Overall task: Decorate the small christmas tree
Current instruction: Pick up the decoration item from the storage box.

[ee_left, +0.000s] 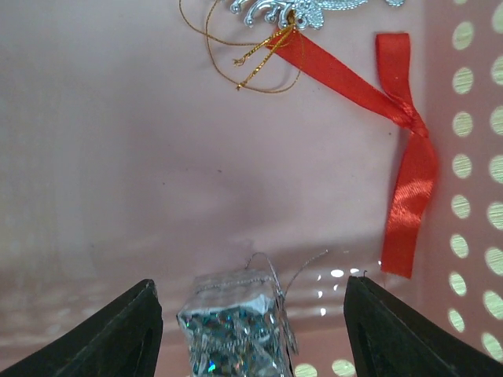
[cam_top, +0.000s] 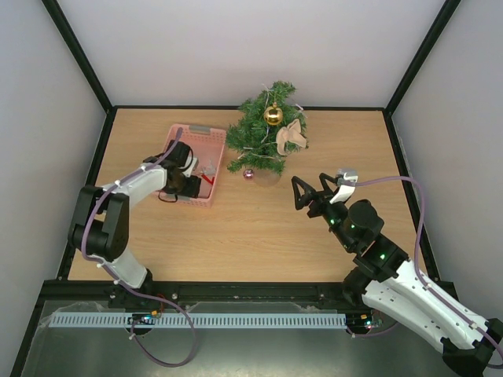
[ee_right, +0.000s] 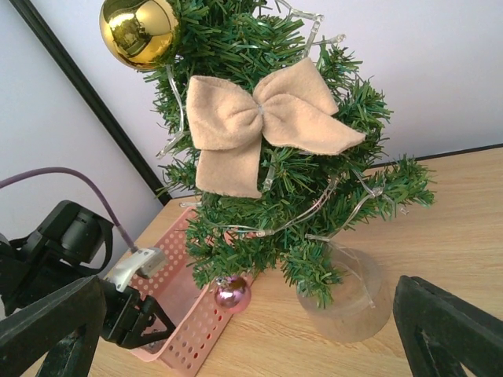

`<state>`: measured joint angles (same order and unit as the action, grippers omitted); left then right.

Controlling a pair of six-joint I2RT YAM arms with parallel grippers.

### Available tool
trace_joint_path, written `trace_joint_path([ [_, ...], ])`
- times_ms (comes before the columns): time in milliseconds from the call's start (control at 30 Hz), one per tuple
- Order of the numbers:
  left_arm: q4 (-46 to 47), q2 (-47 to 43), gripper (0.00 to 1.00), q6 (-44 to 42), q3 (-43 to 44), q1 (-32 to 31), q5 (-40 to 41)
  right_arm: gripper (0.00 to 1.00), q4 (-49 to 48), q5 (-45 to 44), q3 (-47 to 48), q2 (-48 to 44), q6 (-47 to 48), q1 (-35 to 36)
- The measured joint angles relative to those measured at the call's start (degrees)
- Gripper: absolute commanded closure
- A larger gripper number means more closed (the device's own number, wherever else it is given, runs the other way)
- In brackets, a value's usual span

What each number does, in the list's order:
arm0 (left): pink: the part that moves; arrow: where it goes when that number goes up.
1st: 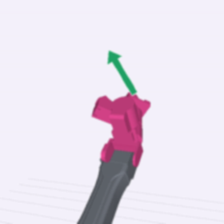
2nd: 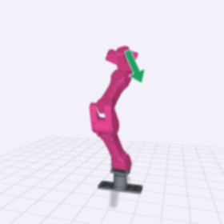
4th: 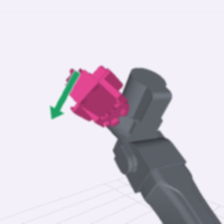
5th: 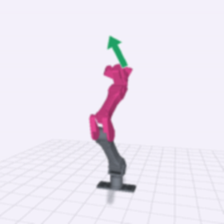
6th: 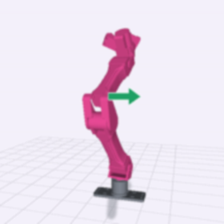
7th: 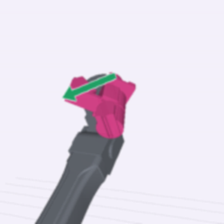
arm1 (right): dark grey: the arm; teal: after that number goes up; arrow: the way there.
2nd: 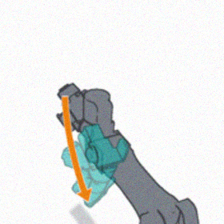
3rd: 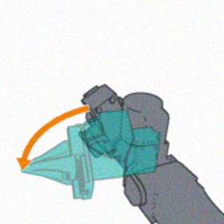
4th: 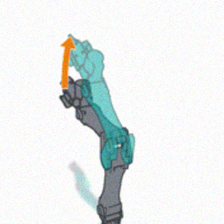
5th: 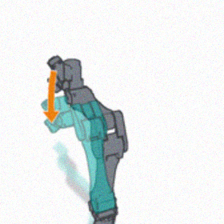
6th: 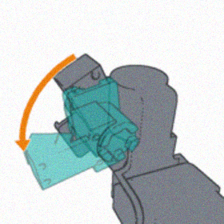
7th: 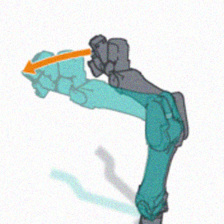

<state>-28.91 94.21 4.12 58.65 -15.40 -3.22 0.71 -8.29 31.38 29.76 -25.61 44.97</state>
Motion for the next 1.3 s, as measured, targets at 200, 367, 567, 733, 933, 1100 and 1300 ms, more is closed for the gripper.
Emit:
trace_joint_path([
  [200,-0.28,2.36,0.38,-0.31,-0.02,0.0,0.26,0.02,0.09,0.24,0.07,0.09,0.11,0.0],
  [367,-0.59,3.17,0.47,-0.5,-0.02,0.0,-0.81,0.02,0.09,0.24,0.09,0.2,0.55,0.0],
  [567,-0.63,3.17,0.64,-0.68,0.0,-0.02,-1.9,0.02,0.09,0.33,0.09,0.63,0.81,0.0],
  [733,-0.66,3.19,0.65,-0.5,0.46,-0.07,-2.6,0.02,0.24,0.26,0.39,0.68,1.07,-0.02],
  [933,-1.07,3.39,0.66,-0.68,1.2,-0.09,-2.51,0.02,0.33,-0.17,1.05,0.24,1.07,-0.02],
  [1100,-1.14,3.34,0.66,-0.83,1.22,-0.09,-2.12,0.02,0.31,-0.31,1.14,-0.04,1.07,-0.02],
  [1300,-1.42,3.26,0.67,-0.94,3.41,-0.09,-1.95,0.02,0.31,-1.68,1.09,0.35,0.98,-0.02],
])
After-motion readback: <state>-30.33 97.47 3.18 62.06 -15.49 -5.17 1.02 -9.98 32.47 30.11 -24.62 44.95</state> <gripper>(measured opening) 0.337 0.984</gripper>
